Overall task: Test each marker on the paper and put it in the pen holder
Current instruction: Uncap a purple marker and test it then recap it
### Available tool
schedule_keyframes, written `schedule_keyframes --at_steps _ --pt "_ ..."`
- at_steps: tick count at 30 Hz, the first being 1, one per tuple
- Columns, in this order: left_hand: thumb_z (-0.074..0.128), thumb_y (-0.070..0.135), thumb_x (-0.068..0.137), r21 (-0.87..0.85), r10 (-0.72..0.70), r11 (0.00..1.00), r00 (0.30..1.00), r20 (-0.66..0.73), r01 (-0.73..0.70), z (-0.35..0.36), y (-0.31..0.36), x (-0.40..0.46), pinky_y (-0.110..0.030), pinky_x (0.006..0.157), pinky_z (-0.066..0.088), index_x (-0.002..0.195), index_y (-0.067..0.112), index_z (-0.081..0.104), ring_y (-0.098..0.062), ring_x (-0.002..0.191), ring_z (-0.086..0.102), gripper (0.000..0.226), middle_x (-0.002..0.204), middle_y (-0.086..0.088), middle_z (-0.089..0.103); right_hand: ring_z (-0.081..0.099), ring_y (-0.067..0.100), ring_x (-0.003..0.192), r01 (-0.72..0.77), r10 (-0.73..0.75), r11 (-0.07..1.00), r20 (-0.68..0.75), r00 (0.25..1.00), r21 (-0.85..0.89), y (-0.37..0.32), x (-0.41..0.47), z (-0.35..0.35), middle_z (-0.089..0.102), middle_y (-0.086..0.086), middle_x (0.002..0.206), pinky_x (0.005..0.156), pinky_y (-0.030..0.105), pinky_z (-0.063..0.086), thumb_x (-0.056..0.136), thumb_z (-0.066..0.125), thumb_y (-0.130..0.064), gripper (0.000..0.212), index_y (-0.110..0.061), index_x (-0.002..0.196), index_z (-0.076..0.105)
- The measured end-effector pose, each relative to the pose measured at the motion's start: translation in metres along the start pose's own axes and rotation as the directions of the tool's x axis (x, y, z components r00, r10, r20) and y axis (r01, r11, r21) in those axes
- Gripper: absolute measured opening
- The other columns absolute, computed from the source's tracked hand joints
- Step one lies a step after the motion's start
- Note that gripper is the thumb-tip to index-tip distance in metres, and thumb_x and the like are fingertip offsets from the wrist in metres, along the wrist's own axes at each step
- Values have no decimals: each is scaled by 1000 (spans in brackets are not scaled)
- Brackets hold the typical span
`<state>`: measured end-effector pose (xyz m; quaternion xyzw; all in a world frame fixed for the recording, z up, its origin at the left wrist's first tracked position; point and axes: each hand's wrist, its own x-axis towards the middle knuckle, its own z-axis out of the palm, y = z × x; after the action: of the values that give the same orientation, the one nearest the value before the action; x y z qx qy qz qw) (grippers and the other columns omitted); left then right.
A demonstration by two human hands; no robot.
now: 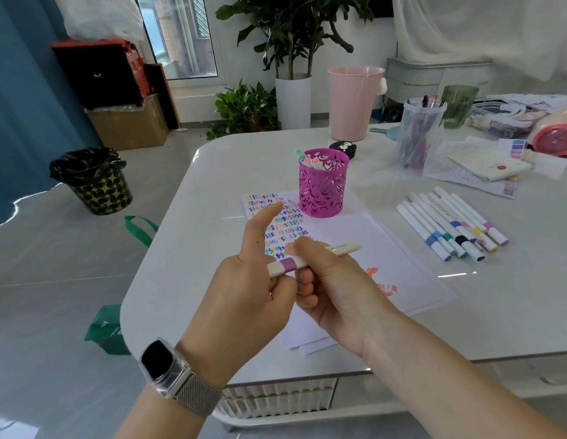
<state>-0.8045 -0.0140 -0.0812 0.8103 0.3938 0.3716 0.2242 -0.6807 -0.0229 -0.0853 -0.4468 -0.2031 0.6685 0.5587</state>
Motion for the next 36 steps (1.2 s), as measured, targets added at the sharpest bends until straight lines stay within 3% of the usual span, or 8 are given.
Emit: schedule_keyframes --at_steps 15,18,21,23,25,28,33,36 --pt "48 3 84 -179 -108 978 994 6 108 6 2 2 -12 43 31 133 29 37 -8 40 40 58 42 9 47 36 8 38 106 -109 988 -23 994 -113 -4 0 -1 40 -2 44 37 16 34 85 64 -15 29 -16 61 49" --pt "39 14 91 -356 -176 920 984 2 165 5 6 4 -25 47 37 123 30 47 -7 43 37 37 47 8 39 44 9 41 199 -207 932 4 978 -302 -11 3 -2 49 -1 50 44 20 41 83 71 -28 23 -7 76 63" --pt "34 10 98 -427 -263 877 964 -42 221 3 2 8 -32 46 34 113 30 52 -9 43 35 31 47 11 39 56 9 54 283 -331 881 -67 941 -379 -15 11 -8 64 -2 78 52 22 47 71 78 -42 49 -11 106 61" --pt "36 14 96 -380 -288 896 952 -106 229 -1 -1 9 -37 46 33 109 31 51 -15 45 33 26 45 9 42 60 7 77 376 -497 749 -87 863 -545 -17 15 -16 58 -9 106 60 15 48 61 79 -52 74 -27 122 45" --pt "38 20 93 -279 -286 932 943 -172 232 -6 -6 8 -35 44 34 110 32 49 -16 45 34 23 46 9 52 51 0 92 503 -698 344 141 702 -793 -19 16 -27 46 -13 116 70 7 44 62 81 -49 79 -44 126 34" --pt "40 25 89 -147 -252 963 947 -200 225 -9 -11 5 -31 44 35 115 30 48 -10 41 35 28 54 -4 59 50 8 99 577 -640 -296 607 471 -761 -15 21 -36 50 -9 113 78 30 52 75 79 -30 52 -36 120 55" --pt "42 22 92 -128 -253 963 958 -135 237 -2 -8 5 -13 43 32 115 31 46 -3 41 47 25 43 15 54 58 18 86 692 -483 -391 775 407 -607 -3 26 -30 60 -4 97 63 36 53 91 57 -29 18 -22 107 62" --pt "44 29 93 -189 -229 960 966 -115 205 -4 -6 7 -17 43 32 118 27 47 -4 41 42 25 43 7 52 57 13 87 698 -470 -387 780 413 -602 -8 31 -33 59 -5 100 63 34 53 94 55 -28 16 -20 107 61"
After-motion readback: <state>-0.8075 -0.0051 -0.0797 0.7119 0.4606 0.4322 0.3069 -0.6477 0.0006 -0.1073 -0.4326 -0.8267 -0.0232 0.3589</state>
